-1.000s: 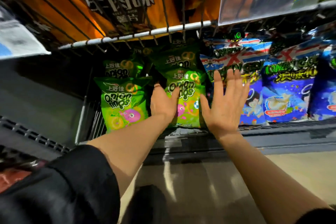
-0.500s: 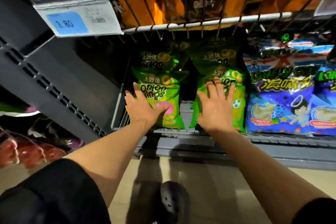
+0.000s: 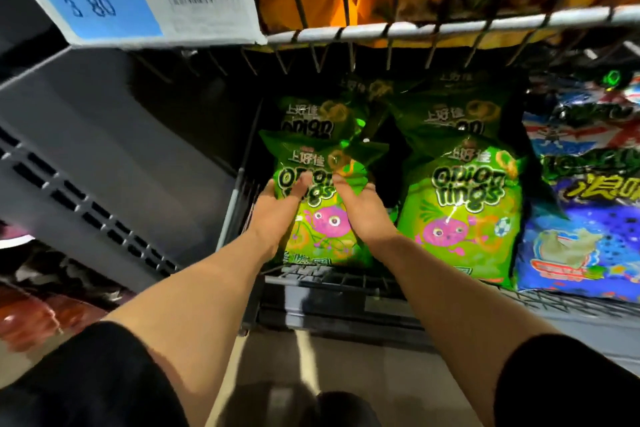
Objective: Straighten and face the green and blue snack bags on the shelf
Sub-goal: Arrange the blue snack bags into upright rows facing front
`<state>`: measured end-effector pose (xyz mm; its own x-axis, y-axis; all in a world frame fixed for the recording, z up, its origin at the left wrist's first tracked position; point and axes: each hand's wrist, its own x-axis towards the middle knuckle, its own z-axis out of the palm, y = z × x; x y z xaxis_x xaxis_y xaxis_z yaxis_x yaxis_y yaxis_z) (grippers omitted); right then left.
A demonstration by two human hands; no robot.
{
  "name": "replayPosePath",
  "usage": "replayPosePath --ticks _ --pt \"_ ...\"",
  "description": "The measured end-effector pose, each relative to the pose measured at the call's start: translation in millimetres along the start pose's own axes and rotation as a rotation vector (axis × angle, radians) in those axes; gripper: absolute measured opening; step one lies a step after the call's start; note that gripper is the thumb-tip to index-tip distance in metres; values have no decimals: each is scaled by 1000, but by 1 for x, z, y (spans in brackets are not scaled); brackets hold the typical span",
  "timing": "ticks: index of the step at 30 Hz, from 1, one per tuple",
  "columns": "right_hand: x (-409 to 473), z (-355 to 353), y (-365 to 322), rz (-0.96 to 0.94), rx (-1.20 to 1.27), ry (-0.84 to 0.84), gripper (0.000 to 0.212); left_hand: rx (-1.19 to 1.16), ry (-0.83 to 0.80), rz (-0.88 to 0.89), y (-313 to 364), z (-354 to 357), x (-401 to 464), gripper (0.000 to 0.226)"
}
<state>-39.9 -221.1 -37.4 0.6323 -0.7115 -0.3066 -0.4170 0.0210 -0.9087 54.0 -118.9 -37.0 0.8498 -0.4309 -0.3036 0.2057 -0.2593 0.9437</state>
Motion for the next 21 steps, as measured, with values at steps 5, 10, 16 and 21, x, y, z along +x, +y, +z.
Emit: replayPosePath --ticks 5,10,16,21 --pt "6 8 -3 -24 231 -8 60 -212 -180 -110 0 0 12 81" --pt "9 6 2 14 377 37 76 -148 -363 -199 6 2 4 48" --pt "0 10 3 65 402 114 80 -135 -372 -224 13 8 -6 33" --pt "3 1 -4 -26 293 123 74 -300 -169 -55 3 8 6 63"
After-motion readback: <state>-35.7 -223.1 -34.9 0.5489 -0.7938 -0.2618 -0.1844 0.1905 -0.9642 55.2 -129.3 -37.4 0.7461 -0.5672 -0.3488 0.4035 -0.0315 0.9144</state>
